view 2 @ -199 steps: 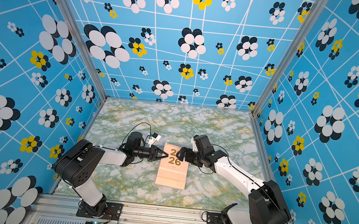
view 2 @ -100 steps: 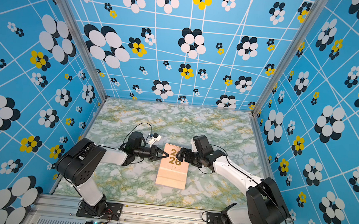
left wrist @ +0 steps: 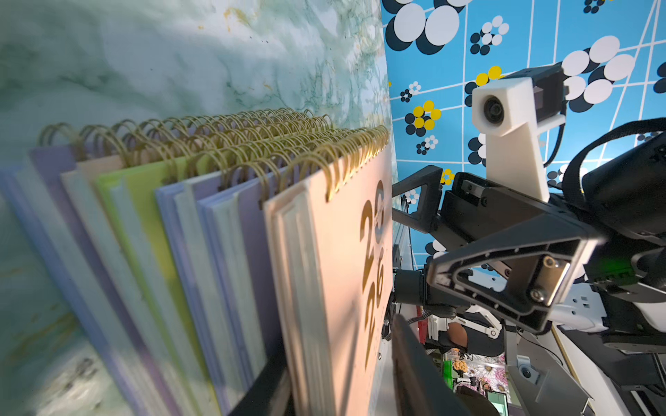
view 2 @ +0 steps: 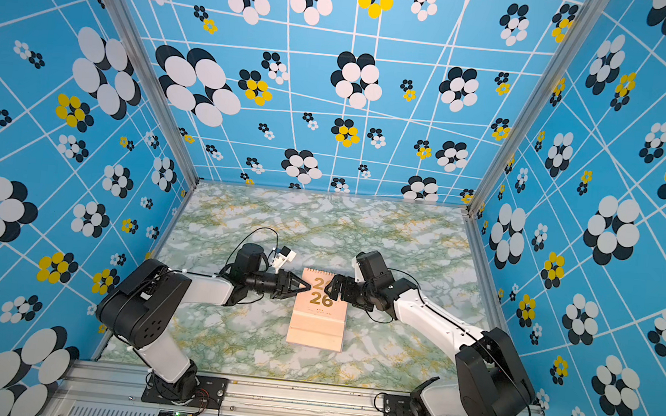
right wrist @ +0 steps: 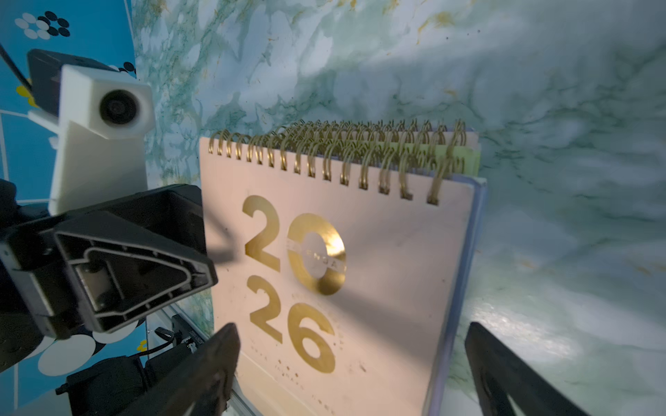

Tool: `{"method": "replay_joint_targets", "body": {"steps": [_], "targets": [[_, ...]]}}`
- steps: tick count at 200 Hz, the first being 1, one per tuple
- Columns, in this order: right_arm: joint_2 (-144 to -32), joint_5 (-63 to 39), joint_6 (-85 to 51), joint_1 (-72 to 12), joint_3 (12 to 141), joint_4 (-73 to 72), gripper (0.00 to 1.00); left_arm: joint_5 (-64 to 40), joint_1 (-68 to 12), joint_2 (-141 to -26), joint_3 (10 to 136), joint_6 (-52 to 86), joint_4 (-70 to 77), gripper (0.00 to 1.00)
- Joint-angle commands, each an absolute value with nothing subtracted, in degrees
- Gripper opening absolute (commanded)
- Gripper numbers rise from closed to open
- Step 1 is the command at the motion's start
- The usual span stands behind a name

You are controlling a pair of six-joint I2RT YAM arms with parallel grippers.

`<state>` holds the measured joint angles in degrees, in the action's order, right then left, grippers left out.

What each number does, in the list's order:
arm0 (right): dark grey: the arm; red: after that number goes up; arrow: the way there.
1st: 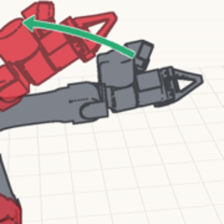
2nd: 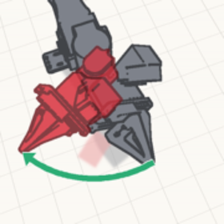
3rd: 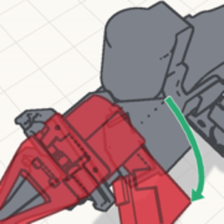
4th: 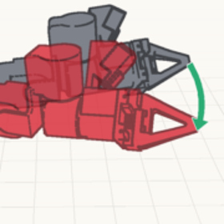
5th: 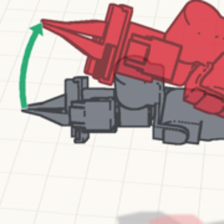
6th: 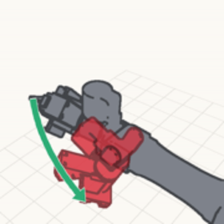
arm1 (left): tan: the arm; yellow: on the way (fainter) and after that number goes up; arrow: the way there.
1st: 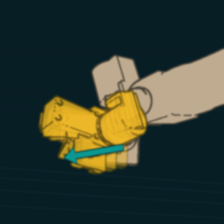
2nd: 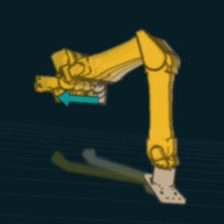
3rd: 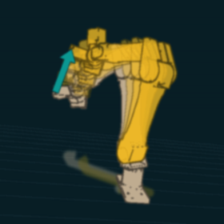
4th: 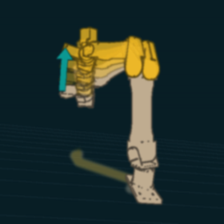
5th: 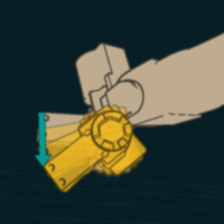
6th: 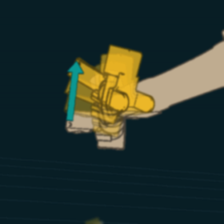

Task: Stack the calendars
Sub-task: Place the calendar at the calendar.

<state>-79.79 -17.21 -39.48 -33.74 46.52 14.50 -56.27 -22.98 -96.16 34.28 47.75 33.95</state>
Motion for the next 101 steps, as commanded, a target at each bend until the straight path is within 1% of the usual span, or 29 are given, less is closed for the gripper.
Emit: {"method": "replay_joint_targets", "body": {"steps": [1,25,28,29,31,34,53,69,101], "targets": [[-80.33,-17.12,-39.73,-34.27,47.02,14.68,0.99,-53.87,-22.59,-94.68,35.34,45.49,31.2,0.54],[-80.25,-17.05,-39.81,-34.38,47.07,14.81,0.99,-52.35,-22.63,-92.63,35.87,43.76,27.46,0.73],[-80.24,-17.01,-39.77,-34.37,47.07,14.84,0.99,-51.85,-22.68,-92.11,35.99,43.24,26.45,0.81],[-80.24,-17.03,-39.79,-34.37,47.09,14.85,0.99,-51.72,-22.68,-91.93,36.1,43.07,26.06,0.86],[-80.24,-17.09,-39.81,-34.37,47.1,14.81,0.99,-51.45,-22.68,-91.6,36.18,42.6,25.28,0.93],[-80.24,-16.98,-39.81,-34.37,47.11,14.84,0.99,-50.91,-22.72,-91.06,36.41,41.95,23.92,1.0],[-80.29,-16.87,-39.81,-34.45,47.1,14.91,0.99,-46.61,-23.08,-86.67,38.16,36.19,13.38,0.99],[-80.24,-16.79,-39.82,-34.53,47.16,14.94,0.99,-40.7,-23.64,-82.65,40.1,30.91,3.35,1.0],[-80.42,-16.44,-39.79,-34.54,47.63,15.07,0.99,-32.86,-24.41,-76.54,41.31,25.96,-6.63,0.99]]}}
